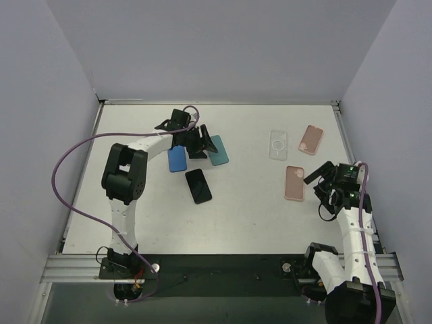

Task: Take the phone out of the phone case
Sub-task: Place the phone at the center of the board, then reset both arms

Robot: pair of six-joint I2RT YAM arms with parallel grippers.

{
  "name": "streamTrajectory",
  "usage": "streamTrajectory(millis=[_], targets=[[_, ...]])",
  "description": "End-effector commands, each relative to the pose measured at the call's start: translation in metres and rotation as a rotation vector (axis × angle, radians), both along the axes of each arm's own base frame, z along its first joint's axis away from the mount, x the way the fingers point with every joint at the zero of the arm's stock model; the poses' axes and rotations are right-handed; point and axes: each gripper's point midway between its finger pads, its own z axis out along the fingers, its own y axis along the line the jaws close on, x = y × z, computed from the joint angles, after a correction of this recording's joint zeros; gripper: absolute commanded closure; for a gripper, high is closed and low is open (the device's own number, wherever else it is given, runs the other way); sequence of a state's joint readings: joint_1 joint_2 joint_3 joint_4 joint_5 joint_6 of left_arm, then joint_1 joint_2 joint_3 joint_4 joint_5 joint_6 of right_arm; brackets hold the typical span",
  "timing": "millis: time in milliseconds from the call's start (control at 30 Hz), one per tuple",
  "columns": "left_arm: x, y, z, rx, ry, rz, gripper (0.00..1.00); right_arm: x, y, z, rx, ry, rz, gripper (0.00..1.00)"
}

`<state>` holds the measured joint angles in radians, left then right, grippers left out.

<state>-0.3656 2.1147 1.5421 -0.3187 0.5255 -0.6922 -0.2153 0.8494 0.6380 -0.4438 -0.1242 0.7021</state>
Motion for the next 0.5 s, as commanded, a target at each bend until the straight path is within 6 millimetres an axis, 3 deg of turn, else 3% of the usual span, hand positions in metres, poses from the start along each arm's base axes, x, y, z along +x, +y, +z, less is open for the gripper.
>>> streamTrajectory(millis=[0,33,100,133,200,233,267,333,400,467], targets=[[-0.002,0.011,0.029,0.039,-0.073,-0.009,0.29,-0.017,-0.008,0.002,-0.071,0.086,0.023,0.00],[-0.005,0.013,0.041,0.039,-0.095,-0.008,0.28,-0.018,-0.009,0.002,-0.077,0.087,0.024,0.00],[-0.017,0.019,0.044,0.046,-0.097,-0.011,0.28,-0.018,-0.012,0.002,-0.090,0.088,0.015,0.00],[-0.021,0.021,0.061,0.038,-0.134,-0.012,0.28,-0.019,-0.012,0.002,-0.094,0.092,0.013,0.00],[-0.037,0.025,0.064,0.029,-0.137,-0.020,0.28,-0.019,-0.014,0.001,-0.103,0.099,0.011,0.00],[-0.042,0.027,0.086,0.010,-0.192,-0.023,0.28,-0.020,-0.015,0.000,-0.109,0.104,0.009,0.00],[-0.055,0.030,0.081,0.011,-0.181,-0.034,0.28,-0.020,-0.016,0.000,-0.110,0.107,0.008,0.00],[-0.067,0.036,0.104,-0.003,-0.246,-0.039,0.28,-0.020,-0.017,-0.002,-0.116,0.120,0.010,0.00],[-0.085,0.042,0.102,-0.005,-0.249,-0.054,0.29,-0.021,-0.017,-0.003,-0.116,0.128,0.011,0.00],[-0.098,0.050,0.119,-0.001,-0.302,-0.055,0.29,-0.021,-0.018,-0.004,-0.118,0.133,0.007,0.00]])
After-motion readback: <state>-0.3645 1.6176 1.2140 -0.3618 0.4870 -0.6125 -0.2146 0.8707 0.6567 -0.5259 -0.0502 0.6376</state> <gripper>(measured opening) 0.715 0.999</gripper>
